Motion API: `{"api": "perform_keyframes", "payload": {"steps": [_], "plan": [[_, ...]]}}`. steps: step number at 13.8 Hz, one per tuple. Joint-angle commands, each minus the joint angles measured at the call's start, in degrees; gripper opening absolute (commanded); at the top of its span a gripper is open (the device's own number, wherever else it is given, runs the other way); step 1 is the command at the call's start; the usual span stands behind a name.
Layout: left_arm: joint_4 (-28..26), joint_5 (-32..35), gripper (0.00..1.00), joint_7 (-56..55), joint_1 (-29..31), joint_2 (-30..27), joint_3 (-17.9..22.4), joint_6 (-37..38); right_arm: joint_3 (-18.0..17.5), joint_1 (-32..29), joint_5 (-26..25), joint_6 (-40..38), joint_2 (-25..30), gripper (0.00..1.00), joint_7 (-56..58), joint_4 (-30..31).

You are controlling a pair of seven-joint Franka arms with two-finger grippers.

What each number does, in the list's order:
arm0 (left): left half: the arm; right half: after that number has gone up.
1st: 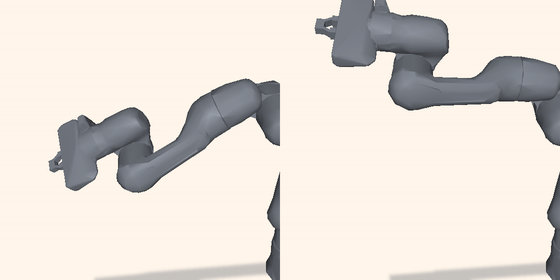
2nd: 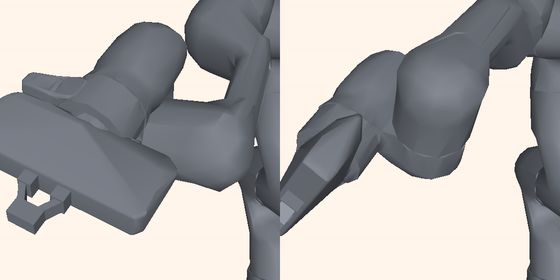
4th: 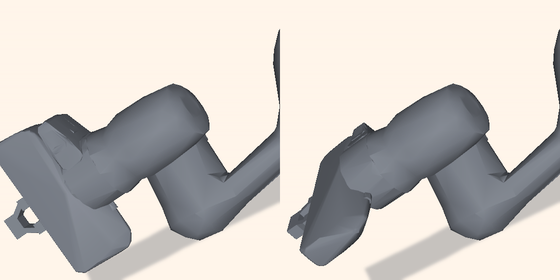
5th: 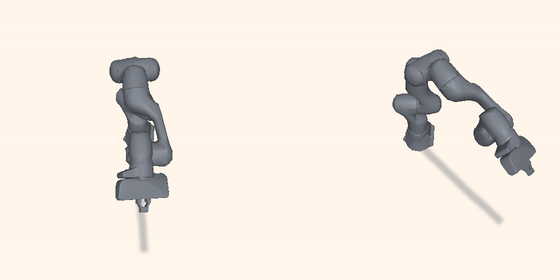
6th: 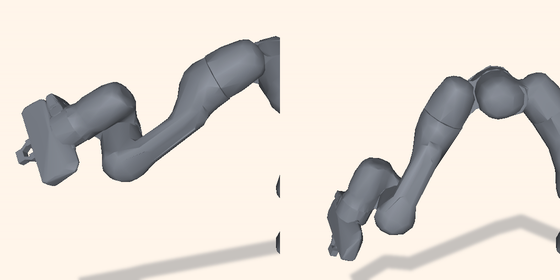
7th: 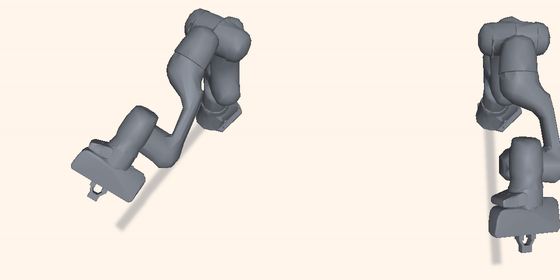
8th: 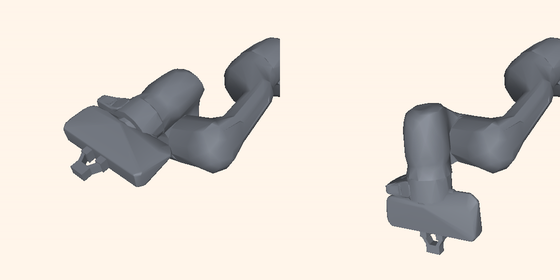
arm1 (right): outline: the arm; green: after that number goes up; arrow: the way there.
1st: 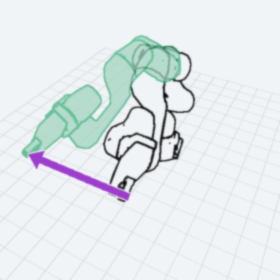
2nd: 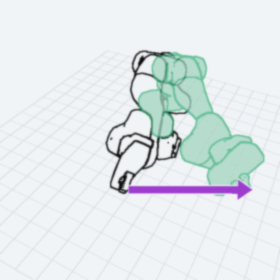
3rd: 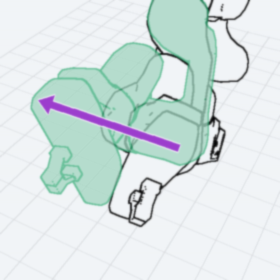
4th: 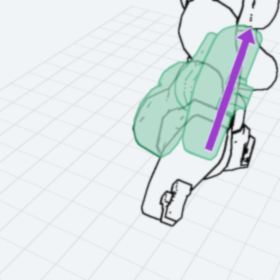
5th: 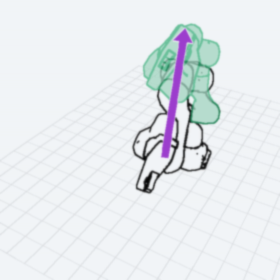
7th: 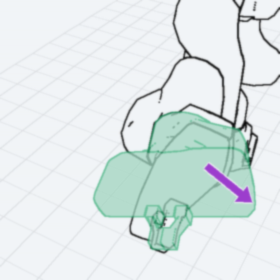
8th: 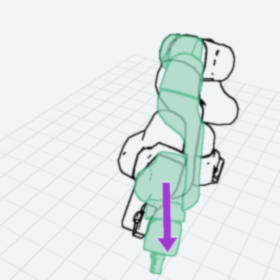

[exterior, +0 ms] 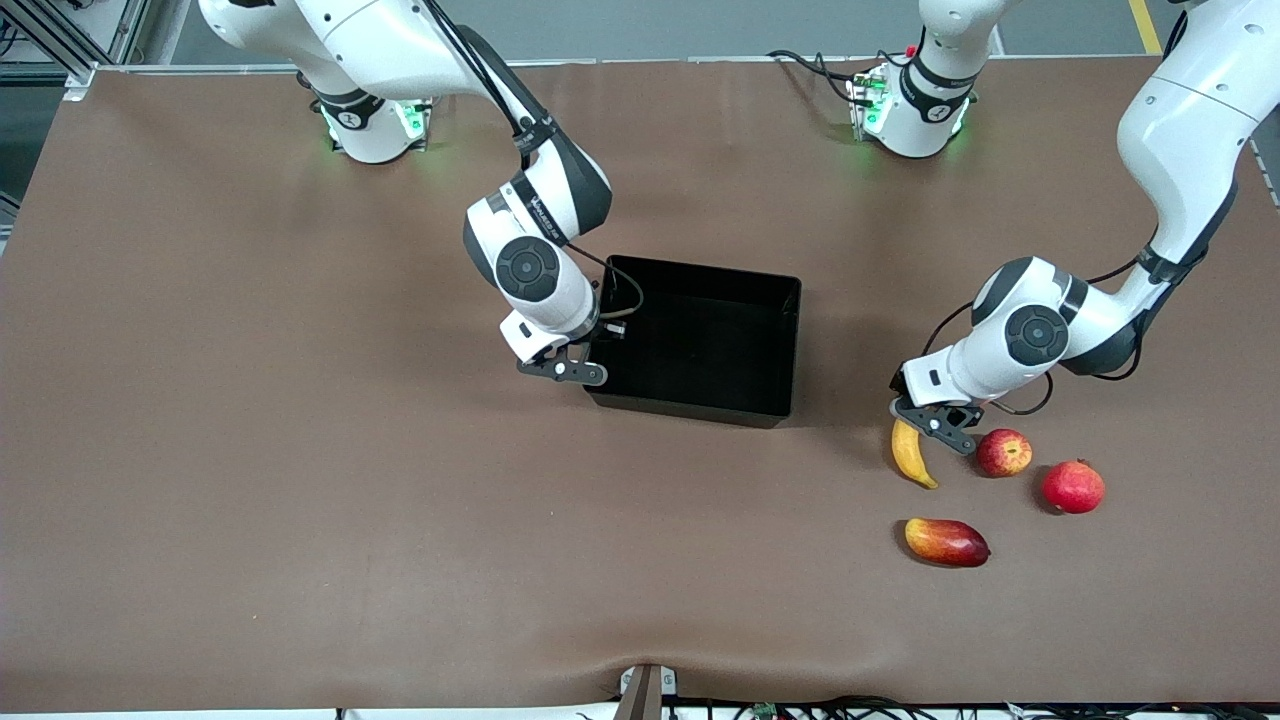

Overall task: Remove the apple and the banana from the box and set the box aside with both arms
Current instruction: 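Set the banana by the fruits while the right gripper grips the box rim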

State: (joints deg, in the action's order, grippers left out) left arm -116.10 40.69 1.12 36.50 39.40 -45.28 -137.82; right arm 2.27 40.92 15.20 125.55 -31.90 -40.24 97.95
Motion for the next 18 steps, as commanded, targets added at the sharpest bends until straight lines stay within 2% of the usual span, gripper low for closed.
{"api": "perform_keyframes", "payload": {"steps": [1, 4, 7, 10, 12, 13, 15, 18], "plan": [[1.5, 1.3, 1.0, 0.0, 0.9, -2.3, -1.0, -0.3, 0.3, -4.2, 1.1, -8.9, 3.1, 0.0, 0.8, -4.0], [2.2, -0.6, 1.0, -0.7, 1.6, -5.6, -1.7, 0.2, 0.3, -11.0, 1.1, -18.4, 4.9, 0.0, 6.8, -7.6], [5.0, -5.5, 1.0, -1.1, 6.5, -6.8, -6.0, 2.8, 0.4, -19.5, 1.1, -23.8, 7.3, 0.0, 17.8, -7.7], [13.1, -5.9, 1.0, -0.9, 8.2, -7.1, -10.3, 16.1, 0.6, -28.9, -0.3, -27.8, 8.3, 0.0, 30.3, -7.3], [19.5, -8.4, 1.0, -1.2, 9.0, -7.0, -13.3, 25.7, 0.5, -34.4, -6.1, -27.6, 7.8, 0.0, 36.4, -7.3], [23.3, -9.4, 1.0, -1.1, 9.0, -7.0, -13.9, 30.4, 0.5, -36.6, -8.8, -27.2, 7.6, 0.0, 38.5, -7.2], [30.5, -9.4, 1.0, -0.6, 8.4, -6.9, -14.0, 37.9, 0.5, -41.0, -9.8, -26.9, 6.5, 0.0, 44.5, -7.2], [36.0, -9.1, 1.0, -0.6, 8.9, -7.1, -13.7, 43.0, 0.5, -48.5, -10.5, -24.5, 4.2, 0.0, 52.9, -6.9]]}}
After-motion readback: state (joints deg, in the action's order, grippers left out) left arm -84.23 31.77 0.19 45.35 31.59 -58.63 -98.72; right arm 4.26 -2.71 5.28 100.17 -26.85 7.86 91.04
